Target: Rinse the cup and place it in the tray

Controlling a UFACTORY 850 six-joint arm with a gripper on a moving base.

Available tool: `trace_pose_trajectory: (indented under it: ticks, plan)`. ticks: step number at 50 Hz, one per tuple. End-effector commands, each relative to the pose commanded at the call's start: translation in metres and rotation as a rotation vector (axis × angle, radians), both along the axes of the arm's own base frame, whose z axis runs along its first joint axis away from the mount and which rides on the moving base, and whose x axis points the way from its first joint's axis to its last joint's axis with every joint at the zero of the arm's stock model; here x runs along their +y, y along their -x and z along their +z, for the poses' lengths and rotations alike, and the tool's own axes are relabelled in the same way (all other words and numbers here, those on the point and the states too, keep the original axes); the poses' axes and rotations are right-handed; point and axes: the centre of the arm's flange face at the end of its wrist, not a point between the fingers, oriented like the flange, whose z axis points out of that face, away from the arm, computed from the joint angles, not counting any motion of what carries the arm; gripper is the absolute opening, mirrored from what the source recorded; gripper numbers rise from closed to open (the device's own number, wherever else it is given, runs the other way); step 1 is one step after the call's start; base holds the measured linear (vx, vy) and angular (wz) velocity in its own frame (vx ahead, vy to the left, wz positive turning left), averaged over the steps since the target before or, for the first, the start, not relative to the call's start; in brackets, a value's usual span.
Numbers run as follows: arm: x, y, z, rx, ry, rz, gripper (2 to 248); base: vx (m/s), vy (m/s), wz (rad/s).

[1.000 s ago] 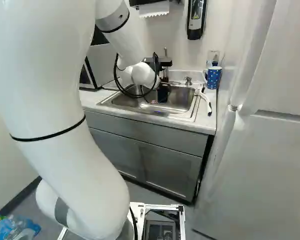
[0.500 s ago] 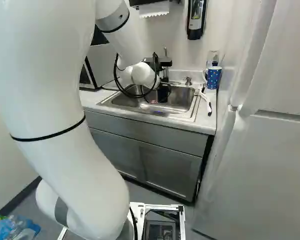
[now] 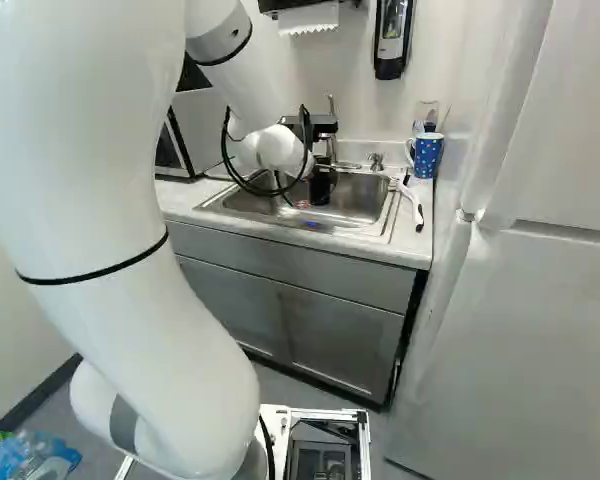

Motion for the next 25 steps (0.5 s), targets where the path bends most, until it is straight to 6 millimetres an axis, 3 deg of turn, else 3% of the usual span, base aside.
trace_pose_trajectory:
  ticks: [25]
  plan:
    - [0.039, 0.002, 0.0, 0.001, 0.0, 0.074, 124, 0.0, 0.0, 0.0]
